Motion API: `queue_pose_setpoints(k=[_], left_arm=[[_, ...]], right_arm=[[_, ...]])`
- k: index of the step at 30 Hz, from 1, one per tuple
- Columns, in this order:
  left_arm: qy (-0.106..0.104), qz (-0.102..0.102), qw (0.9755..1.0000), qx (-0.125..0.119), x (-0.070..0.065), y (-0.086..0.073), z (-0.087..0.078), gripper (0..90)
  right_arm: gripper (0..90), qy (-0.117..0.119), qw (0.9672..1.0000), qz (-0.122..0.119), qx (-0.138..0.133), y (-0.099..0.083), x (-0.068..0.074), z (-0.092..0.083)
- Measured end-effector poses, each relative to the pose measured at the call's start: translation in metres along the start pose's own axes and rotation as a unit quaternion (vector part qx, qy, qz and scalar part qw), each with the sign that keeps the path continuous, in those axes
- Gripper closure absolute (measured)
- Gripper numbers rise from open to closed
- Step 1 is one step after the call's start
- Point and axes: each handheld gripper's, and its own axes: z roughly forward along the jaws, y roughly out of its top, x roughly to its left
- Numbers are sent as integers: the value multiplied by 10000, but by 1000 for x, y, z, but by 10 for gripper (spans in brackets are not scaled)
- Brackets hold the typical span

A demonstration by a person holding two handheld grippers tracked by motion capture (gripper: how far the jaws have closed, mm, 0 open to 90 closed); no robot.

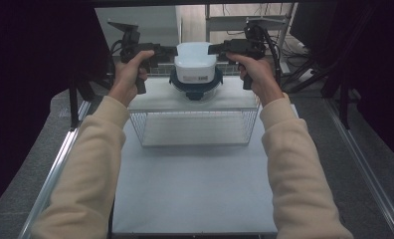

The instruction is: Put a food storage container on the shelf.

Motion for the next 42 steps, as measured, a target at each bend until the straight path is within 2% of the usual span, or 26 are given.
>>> queue_pose_setpoints(k=[3,7,10,12,16,19,26,33,38,40,42], left_arm=[[292,395,9988,-79,-9,-7,-13,326],[464,806,9955,-170,-18,-19,-31,290],[598,1084,9921,-222,-23,-32,-44,280],[661,1253,9896,-234,-26,-42,-52,276],[798,1460,9860,-136,-31,-63,-66,272],[846,1606,9833,-118,-35,-80,-75,265],[713,1762,9818,17,-34,-126,-85,251],[826,1847,9792,151,-21,-172,-82,256],[906,1856,9782,232,-8,-208,-76,259],[1010,1825,9777,228,-1,-223,-75,261],[1197,1805,9760,245,7,-238,-72,266]], right_arm=[[266,-66,9994,-334,-92,-5,13,-10],[241,-197,9960,-854,-150,-16,27,-27],[240,-213,9921,-1216,-208,-30,32,-41],[240,-322,9886,-1452,-232,-42,35,-48],[240,-542,9810,-1852,-194,-62,37,-59],[240,-627,9769,-2024,-288,-78,37,-70],[243,-777,9681,-2346,-412,-118,31,-94],[245,-934,9593,-2635,-393,-164,12,-100],[245,-843,9630,-2535,-369,-197,-11,-98],[245,-873,9622,-2555,-360,-211,-18,-97],[244,-932,9605,-2605,-313,-224,-24,-94]])
